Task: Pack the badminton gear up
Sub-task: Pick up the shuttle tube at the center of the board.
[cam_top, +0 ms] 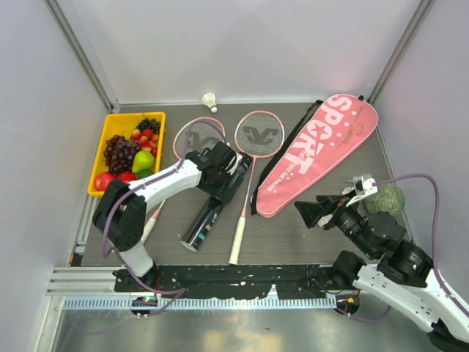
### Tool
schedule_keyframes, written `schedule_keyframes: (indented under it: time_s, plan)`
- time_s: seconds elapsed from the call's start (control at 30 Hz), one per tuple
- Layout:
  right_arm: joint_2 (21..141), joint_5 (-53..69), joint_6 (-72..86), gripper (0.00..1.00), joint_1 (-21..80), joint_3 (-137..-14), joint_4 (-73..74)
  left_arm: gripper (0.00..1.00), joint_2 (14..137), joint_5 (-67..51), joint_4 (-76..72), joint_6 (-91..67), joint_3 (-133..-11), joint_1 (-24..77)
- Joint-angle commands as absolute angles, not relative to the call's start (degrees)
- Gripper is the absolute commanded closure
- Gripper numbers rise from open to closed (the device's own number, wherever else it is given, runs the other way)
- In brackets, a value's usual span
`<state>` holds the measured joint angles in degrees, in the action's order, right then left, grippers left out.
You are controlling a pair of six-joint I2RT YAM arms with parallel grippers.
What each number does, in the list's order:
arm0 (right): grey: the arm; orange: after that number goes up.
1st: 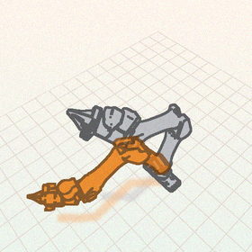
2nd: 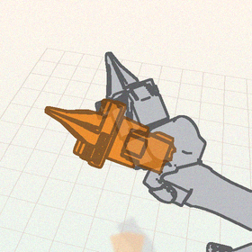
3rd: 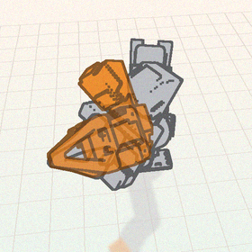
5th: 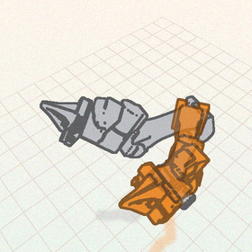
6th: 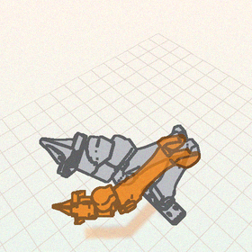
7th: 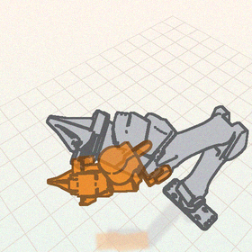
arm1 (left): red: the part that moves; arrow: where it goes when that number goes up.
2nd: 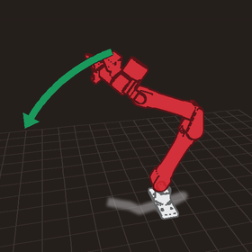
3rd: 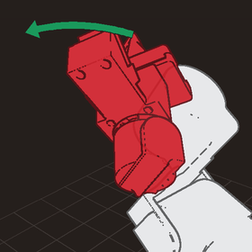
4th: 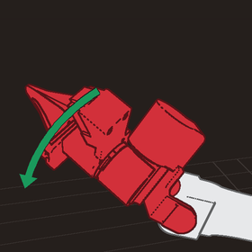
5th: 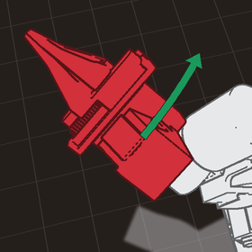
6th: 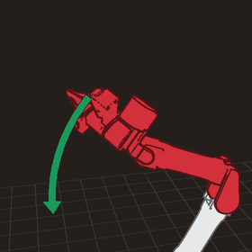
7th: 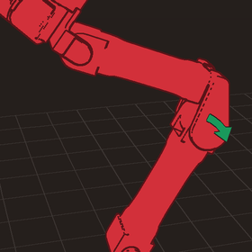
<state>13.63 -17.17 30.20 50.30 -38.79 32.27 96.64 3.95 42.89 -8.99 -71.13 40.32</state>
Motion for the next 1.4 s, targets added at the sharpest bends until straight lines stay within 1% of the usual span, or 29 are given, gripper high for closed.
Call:
schedule_keyframes:
  time_s: [0.0,0.17,0.3,0.4,0.47,0.5,0.6,0.67,0.73,0.83,0.9,1.1,1.17,1.2,1.23,1.3,1.33,1.37]
  plan:
    - [12.74,-17.67,29.53,0.04,50.63,-39.11,32.17,0.01,98.52,2.99,39.38,-9.23,-71.72,40.6]
    - [12.66,-17.75,29.35,0.04,50.63,-39.11,32.43,0.04,102.3,2.46,38.67,-9.75,-71.81,40.61]
    - [12.83,-17.67,29.18,0.04,50.54,-39.37,32.52,0.08,103.89,5.01,38.85,-10.81,-71.81,40.78]
    - [12.75,-17.93,29.18,0.04,50.63,-39.29,32.78,0.14,104.06,5.62,38.32,-11.07,-71.37,40.96]
    - [12.66,-18.02,29.18,0.04,50.63,-39.2,32.78,0.23,104.15,5.89,38.06,-11.25,-71.1,41.31]
    - [12.83,-18.19,29.44,0.04,50.63,-39.11,32.78,0.3,104.24,5.89,37.97,-11.25,-70.93,41.31]
    - [13.18,-18.37,29.44,0.04,50.63,-39.2,32.78,0.56,103.89,5.8,37.88,-11.34,-70.75,41.48]
    - [13.8,-18.46,29.71,0.03,50.63,-39.55,32.87,0.69,103.01,5.45,38.49,-11.34,-70.66,41.57]
    - [14.15,-18.81,30.41,0.03,50.63,-39.2,32.52,0.8,101.26,4.93,39.11,-11.16,-70.75,41.57]
    - [14.5,-17.76,31.64,0.02,50.63,-38.06,30.85,0.99,95.56,5.09,40.25,-10.37,-70.84,41.84]
    - [15.03,-17.14,31.73,0.01,50.63,-38.23,30.59,1.0,90.9,5.36,41.48,-9.24,-71.19,42.18]
    - [16.61,-17.58,29.89,0.0,50.71,-41.92,29.97,1.0,76.92,0.27,42.63,-3.97,-70.05,42.63]
    - [17.05,-16.09,28.92,0.05,50.63,-43.15,29.71,1.0,72.44,-5.78,42.63,-1.25,-68.56,42.71]
    - [17.31,-14.34,27.96,0.06,50.63,-43.42,29.71,1.0,70.07,-7.45,42.54,1.38,-67.68,43.06]
    - [17.23,-13.37,27.34,0.09,50.63,-43.94,29.45,1.0,67.87,-7.47,42.19,3.23,-66.37,43.68]
    - [17.05,-9.59,25.67,0.14,50.63,-44.3,29.01,1.0,62.52,-3.89,40.79,7.8,-62.25,46.3]
    - [16.7,-7.06,24.36,0.16,50.63,-44.38,28.83,1.0,60.58,-0.65,39.91,10.26,-59.09,47.8]
    - [16.53,-4.51,23.48,0.2,50.63,-44.3,28.83,1.0,58.38,3.74,39.29,12.11,-57.15,50.07]
